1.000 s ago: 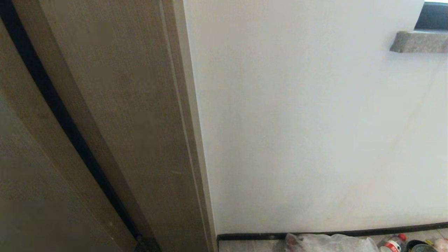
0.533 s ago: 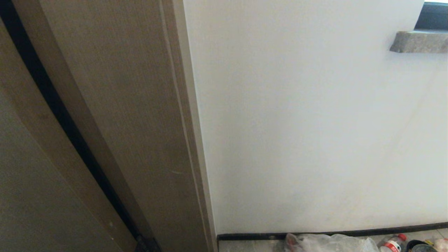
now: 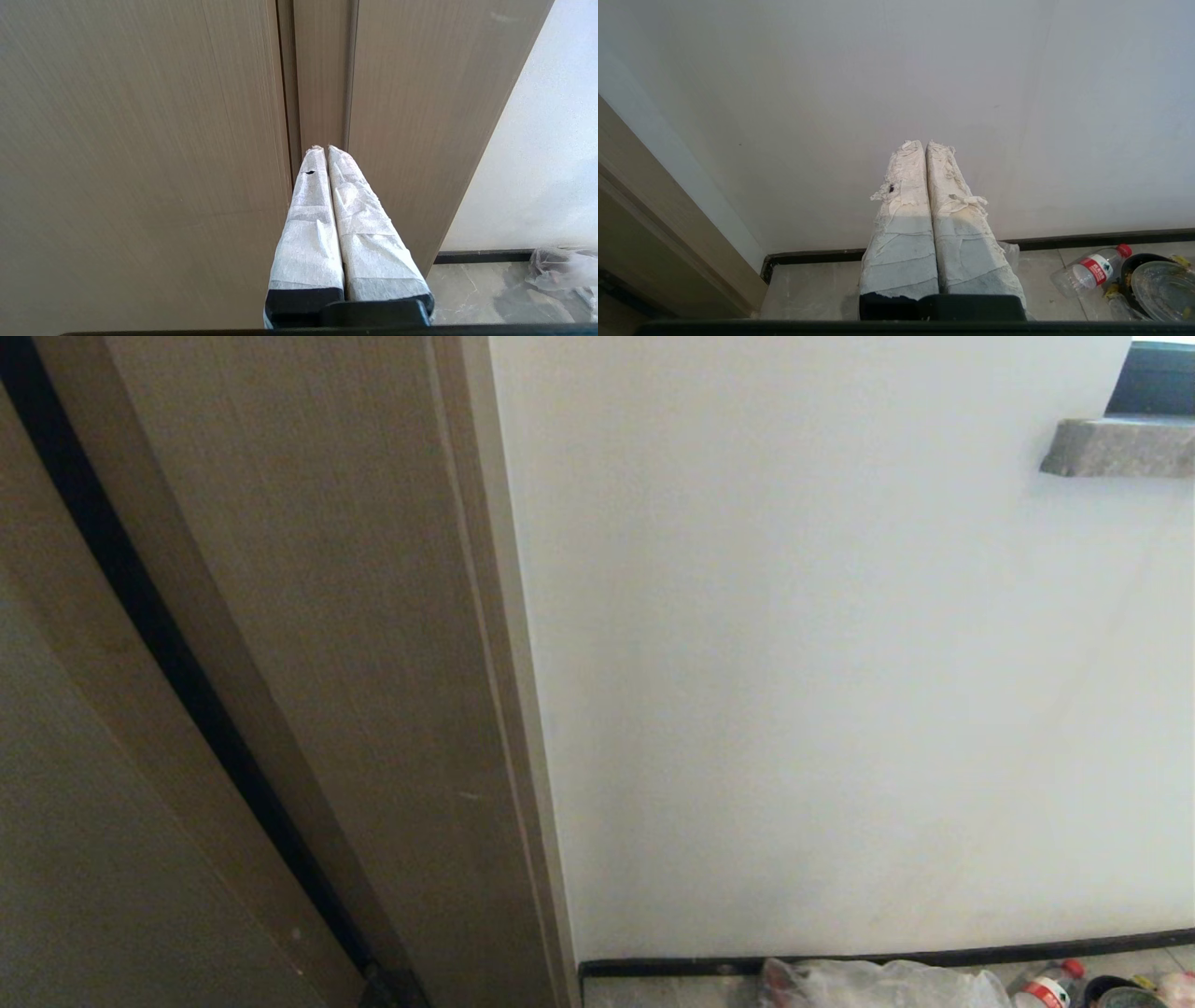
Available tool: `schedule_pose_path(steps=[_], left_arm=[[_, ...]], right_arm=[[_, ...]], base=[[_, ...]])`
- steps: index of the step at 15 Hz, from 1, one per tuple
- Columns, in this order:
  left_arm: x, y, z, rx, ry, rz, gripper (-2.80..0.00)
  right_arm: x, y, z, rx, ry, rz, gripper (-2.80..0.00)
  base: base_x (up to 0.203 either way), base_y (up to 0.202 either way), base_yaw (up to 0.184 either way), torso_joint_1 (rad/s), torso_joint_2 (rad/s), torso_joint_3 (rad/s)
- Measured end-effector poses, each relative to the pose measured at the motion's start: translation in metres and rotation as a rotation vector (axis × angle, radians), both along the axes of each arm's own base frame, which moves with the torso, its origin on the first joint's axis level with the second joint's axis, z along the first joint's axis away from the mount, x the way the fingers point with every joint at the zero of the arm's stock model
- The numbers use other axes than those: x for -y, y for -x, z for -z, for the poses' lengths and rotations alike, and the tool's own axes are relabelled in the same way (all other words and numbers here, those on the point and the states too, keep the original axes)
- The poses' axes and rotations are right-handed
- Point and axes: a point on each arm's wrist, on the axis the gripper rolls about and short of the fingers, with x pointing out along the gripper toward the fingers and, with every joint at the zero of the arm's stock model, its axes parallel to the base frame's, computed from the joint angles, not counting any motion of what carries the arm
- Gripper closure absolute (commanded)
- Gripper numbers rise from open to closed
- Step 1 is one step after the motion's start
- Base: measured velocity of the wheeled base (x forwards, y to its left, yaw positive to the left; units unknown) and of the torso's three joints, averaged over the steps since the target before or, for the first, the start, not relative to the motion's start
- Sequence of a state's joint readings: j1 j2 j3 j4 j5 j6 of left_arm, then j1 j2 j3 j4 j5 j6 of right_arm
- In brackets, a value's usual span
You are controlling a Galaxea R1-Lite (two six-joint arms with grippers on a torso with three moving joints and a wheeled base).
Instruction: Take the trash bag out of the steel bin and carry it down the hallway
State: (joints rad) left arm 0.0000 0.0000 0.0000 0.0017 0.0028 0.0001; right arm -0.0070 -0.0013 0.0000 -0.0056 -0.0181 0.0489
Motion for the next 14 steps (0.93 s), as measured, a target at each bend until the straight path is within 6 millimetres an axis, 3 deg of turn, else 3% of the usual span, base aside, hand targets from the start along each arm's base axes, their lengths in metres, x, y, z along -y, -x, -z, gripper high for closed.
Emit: schedule_pose_path(steps=[14], left_arm=[[0.0000, 0.0000, 0.0000, 0.000, 0.000, 0.000, 0.00]], right_arm=[[0.0000, 0.0000, -0.0001, 0.000, 0.002, 0.000, 0.00]], base=[[0.000, 0.000, 0.000, 0.000, 0.00, 0.000]])
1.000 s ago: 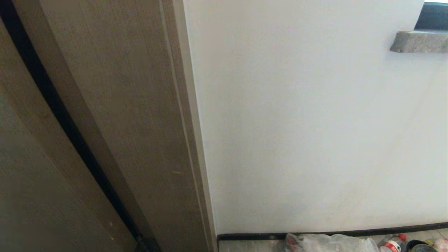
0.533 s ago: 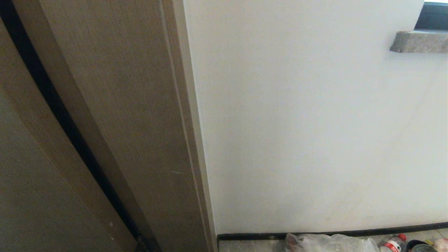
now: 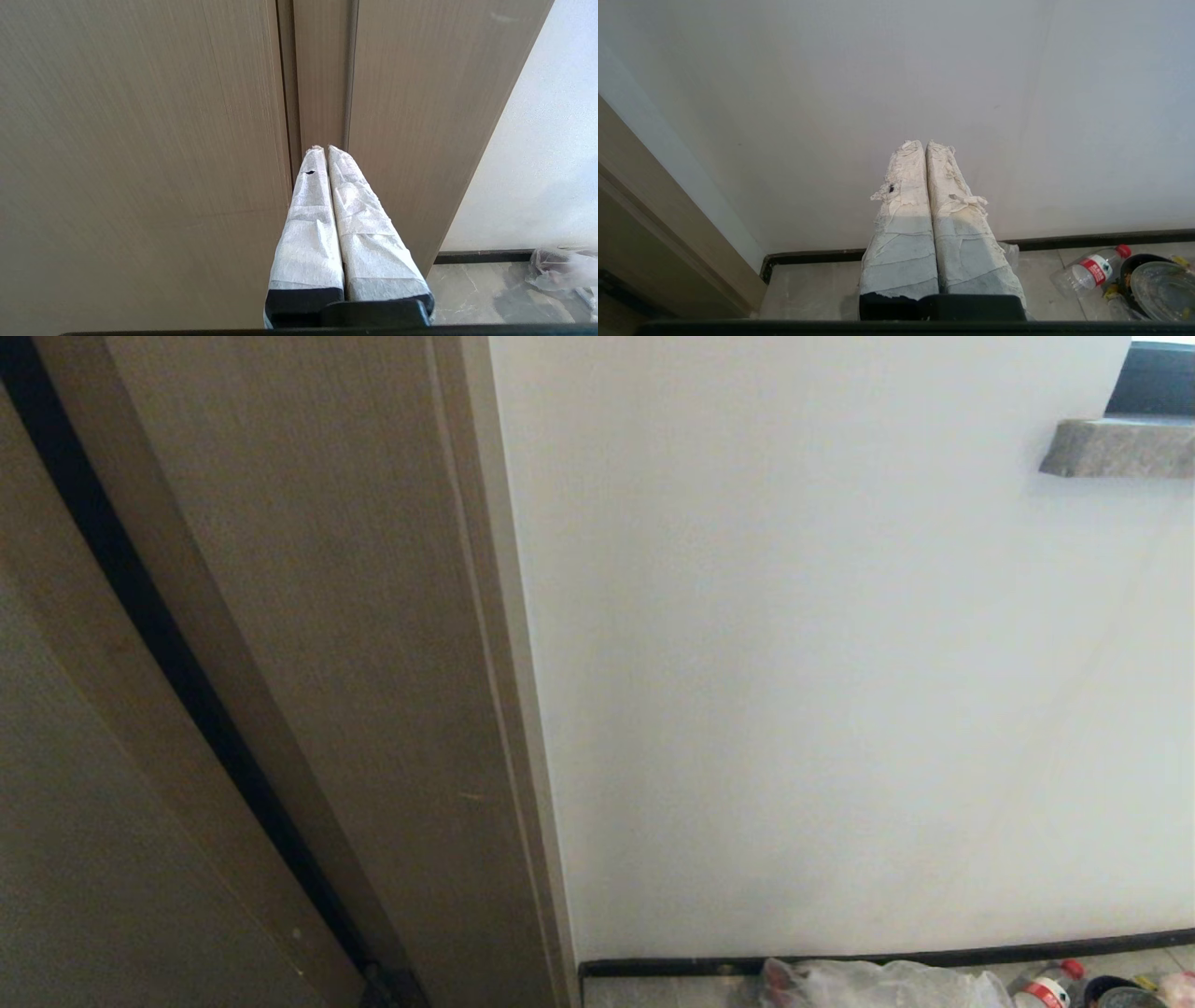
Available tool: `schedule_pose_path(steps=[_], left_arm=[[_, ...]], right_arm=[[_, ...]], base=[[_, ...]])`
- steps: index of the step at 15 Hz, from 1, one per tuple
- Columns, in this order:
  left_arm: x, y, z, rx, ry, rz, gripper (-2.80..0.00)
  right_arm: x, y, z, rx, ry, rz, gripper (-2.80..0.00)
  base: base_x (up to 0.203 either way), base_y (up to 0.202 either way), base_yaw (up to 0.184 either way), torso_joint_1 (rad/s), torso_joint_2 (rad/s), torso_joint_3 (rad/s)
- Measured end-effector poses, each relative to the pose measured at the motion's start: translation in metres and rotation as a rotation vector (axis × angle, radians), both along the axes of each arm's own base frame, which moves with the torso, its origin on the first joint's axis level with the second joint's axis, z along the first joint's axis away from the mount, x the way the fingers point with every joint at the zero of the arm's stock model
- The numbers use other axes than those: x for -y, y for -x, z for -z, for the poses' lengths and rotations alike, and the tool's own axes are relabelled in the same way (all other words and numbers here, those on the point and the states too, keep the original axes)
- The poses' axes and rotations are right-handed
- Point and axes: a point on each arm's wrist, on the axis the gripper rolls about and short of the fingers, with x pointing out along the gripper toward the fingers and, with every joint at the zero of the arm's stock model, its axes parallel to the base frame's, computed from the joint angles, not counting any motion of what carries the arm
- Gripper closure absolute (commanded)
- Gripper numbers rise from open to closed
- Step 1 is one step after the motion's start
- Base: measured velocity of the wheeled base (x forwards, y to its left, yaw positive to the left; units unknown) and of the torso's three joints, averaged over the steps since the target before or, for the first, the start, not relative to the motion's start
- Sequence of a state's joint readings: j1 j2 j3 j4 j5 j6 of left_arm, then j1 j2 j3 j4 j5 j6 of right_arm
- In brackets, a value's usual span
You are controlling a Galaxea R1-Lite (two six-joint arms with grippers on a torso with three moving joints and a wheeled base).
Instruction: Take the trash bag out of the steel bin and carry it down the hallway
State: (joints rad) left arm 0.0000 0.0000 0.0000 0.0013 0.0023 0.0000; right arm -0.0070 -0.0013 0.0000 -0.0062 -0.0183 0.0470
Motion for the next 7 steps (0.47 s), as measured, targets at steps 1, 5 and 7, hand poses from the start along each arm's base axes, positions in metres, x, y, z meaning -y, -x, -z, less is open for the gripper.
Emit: schedule_pose_path(steps=[1, 5, 7], left_arm=[[0.0000, 0.0000, 0.0000, 0.000, 0.000, 0.000, 0.00], [0.0000, 0.0000, 0.0000, 0.000, 0.000, 0.000, 0.00], [0.0000, 0.0000, 0.0000, 0.000, 0.000, 0.000, 0.00]], right_arm=[[0.0000, 0.0000, 0.0000, 0.000, 0.003, 0.000, 0.00], [0.0000, 0.0000, 0.0000, 0.000, 0.001, 0.000, 0.00], [0.0000, 0.0000, -0.0001, 0.001, -0.009, 0.001, 0.00]], base=[[0.000, 0.000, 0.000, 0.000, 0.00, 0.000], [0.000, 0.000, 0.000, 0.000, 0.00, 0.000], [0.000, 0.000, 0.000, 0.000, 0.00, 0.000]])
